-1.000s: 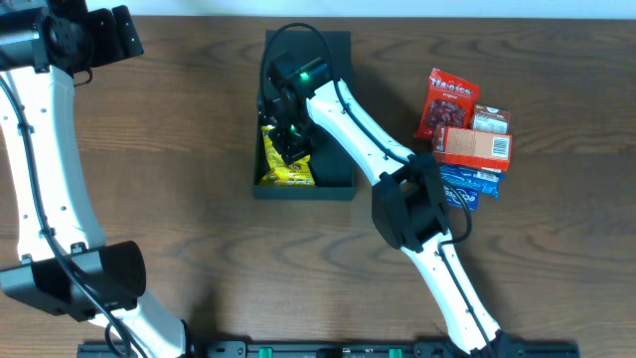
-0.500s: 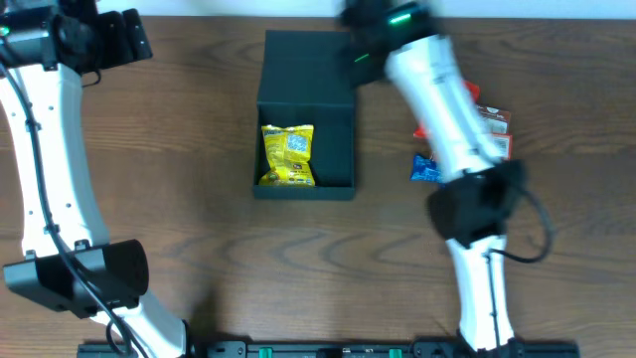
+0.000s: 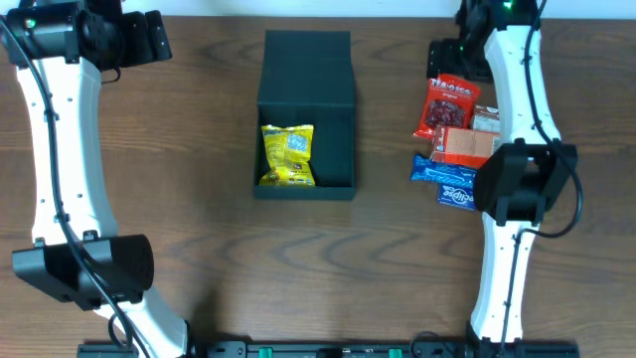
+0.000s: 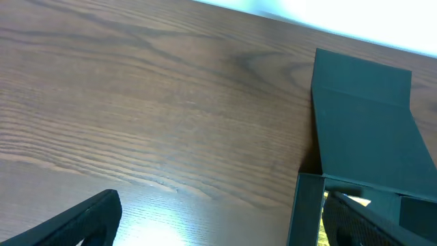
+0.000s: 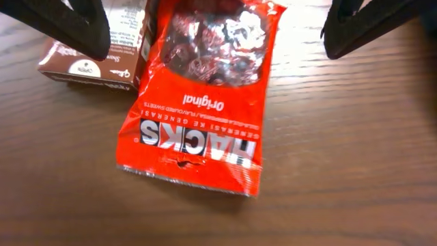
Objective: Pack container
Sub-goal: 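Withdraw the right gripper to the red HACKS bag, then grasp the red HACKS candy bag with the right gripper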
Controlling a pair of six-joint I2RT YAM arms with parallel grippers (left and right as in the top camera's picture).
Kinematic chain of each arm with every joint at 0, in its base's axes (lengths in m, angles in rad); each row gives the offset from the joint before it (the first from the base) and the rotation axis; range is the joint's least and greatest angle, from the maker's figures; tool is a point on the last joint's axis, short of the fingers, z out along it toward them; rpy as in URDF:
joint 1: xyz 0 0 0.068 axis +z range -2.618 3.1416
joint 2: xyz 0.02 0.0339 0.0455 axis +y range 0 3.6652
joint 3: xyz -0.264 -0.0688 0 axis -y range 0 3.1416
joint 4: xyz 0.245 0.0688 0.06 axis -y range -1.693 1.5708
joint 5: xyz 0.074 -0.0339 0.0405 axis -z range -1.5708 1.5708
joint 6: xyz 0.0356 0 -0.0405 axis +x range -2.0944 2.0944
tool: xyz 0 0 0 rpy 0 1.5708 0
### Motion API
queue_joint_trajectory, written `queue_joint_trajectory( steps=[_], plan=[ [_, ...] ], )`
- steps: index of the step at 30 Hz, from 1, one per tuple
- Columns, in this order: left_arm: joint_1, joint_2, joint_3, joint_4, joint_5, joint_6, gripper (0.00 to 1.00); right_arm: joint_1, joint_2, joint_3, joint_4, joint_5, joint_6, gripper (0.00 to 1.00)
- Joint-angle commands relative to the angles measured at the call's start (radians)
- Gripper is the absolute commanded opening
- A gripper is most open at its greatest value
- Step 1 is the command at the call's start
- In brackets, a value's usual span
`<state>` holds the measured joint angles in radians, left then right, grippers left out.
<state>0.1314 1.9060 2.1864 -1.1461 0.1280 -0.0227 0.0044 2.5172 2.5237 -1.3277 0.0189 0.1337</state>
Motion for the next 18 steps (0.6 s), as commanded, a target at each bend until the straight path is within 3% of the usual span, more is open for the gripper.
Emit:
queue_joint_trajectory(
  steps=[1,18],
  plan=[
    [-0.001,0.011,0.000,0.003,0.004,-0.004,0.95,0.003,0.039,-0.006,-0.007,-0.032,0.008,0.99],
    [-0.001,0.011,0.000,0.010,0.003,-0.003,0.95,0.003,0.139,-0.009,-0.039,-0.049,0.008,0.99]
  ],
)
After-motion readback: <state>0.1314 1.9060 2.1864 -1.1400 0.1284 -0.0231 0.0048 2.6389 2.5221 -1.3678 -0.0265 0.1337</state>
